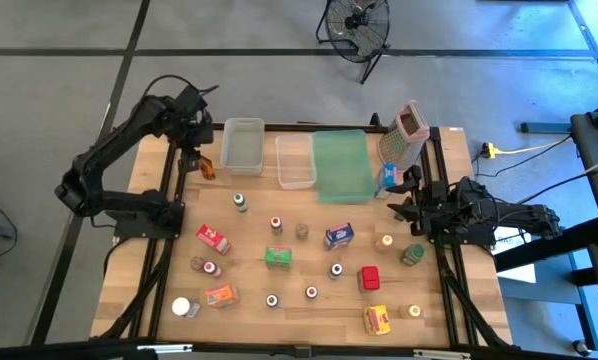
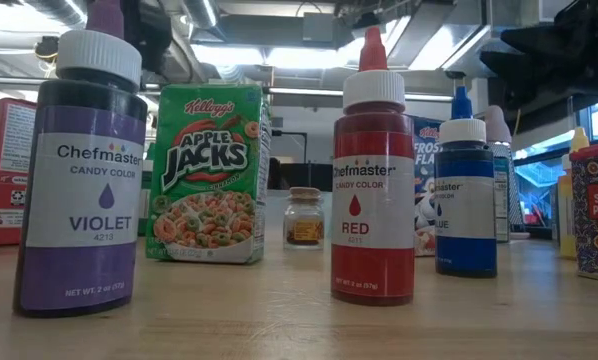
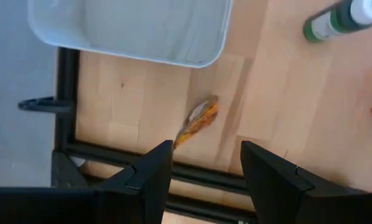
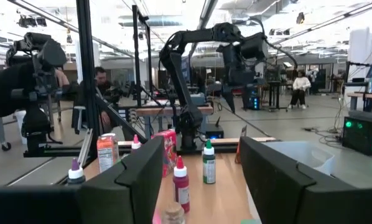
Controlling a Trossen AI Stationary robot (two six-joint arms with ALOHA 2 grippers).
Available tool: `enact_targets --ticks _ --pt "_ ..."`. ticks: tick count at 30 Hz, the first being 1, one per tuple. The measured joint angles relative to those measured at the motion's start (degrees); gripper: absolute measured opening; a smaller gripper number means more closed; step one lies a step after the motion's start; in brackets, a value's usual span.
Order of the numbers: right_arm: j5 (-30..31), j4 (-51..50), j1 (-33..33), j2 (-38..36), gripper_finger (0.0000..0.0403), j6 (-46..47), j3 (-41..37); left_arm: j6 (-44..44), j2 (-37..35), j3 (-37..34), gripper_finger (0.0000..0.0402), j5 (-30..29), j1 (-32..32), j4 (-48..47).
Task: Pick & Place Kitchen Items
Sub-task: Put the orange seasoning pack into the gray bin
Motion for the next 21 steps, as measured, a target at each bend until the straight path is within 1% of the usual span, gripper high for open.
enact_targets --ticks 5,8,12,17,21 --pt "0.0 -1.4 0.0 0.0 0.0211 0.0 0.0 1.3 0.0 -4.9 0.0184 -0.3 0.0 6.7" --pt "0.0 -2.2 0.0 0.0 0.0211 0.0 0.0 2.8 0.0 -7.0 0.0184 -0.4 0.0 9.0" --pt "0.0 -2.3 0.0 0.0 0.0211 0.0 0.0 3.3 0.0 -8.4 0.0184 -1.1 0.0 10.0" --pt "0.0 -3.4 0.0 0.0 0.0211 0.0 0.0 3.9 0.0 -10.5 0.0184 -4.1 0.0 10.4" --pt "0.1 -3.6 0.0 0.0 0.0211 0.0 0.0 5.0 0.0 -10.9 0.0184 -3.5 0.0 11.5"
